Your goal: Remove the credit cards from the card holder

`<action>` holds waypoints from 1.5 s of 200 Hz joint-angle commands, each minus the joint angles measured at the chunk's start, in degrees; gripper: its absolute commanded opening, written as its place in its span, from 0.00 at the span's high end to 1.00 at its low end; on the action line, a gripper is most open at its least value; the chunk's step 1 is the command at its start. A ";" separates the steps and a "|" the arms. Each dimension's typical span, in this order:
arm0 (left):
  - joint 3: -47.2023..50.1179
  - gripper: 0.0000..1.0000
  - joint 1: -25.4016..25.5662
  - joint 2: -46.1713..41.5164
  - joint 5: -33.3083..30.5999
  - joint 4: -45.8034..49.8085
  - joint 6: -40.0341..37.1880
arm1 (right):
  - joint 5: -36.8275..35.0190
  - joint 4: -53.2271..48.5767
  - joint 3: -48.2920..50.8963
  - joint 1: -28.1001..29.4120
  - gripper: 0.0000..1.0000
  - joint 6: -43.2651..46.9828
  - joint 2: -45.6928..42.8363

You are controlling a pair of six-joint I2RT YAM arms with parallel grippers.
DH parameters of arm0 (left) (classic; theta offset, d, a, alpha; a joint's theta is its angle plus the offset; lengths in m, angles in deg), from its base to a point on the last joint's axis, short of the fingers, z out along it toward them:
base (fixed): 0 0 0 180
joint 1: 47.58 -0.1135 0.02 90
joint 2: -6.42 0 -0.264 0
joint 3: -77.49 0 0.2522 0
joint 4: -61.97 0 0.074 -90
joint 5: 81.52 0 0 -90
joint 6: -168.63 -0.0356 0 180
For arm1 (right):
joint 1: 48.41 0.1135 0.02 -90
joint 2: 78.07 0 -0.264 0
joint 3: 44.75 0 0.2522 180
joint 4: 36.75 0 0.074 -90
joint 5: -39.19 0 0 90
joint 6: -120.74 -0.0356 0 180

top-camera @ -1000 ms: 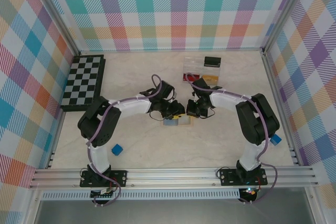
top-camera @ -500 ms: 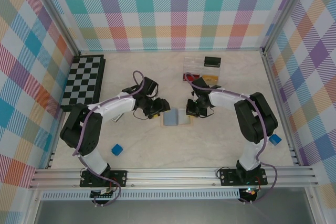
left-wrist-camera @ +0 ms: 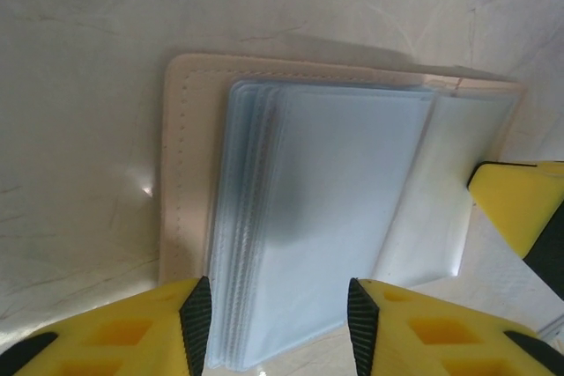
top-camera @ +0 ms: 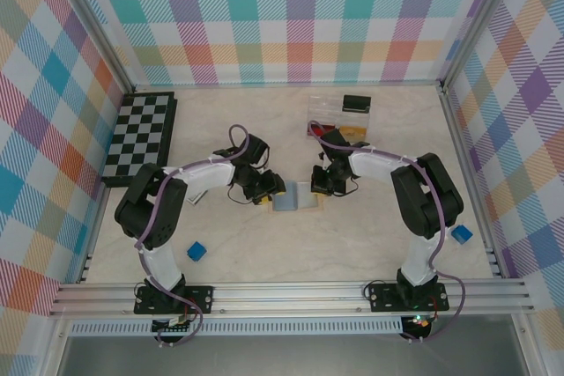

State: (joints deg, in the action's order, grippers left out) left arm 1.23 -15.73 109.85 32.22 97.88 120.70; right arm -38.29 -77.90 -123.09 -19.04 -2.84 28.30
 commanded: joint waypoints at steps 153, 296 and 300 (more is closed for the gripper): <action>-1.07 0.69 0.95 0.89 6.21 -4.24 0.78 | -0.56 -1.37 0.33 1.05 0.93 0.89 2.86; -0.99 0.65 2.92 4.62 14.72 -16.57 5.36 | -0.64 -1.27 0.76 1.13 0.94 0.51 2.03; -1.20 0.65 3.15 4.89 14.85 -16.76 5.49 | -0.65 -1.24 0.84 1.13 0.94 0.44 1.77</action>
State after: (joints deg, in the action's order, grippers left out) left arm 0.94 -13.98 112.72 44.36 84.02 124.59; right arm -38.34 -77.95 -123.13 -18.93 -2.87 28.39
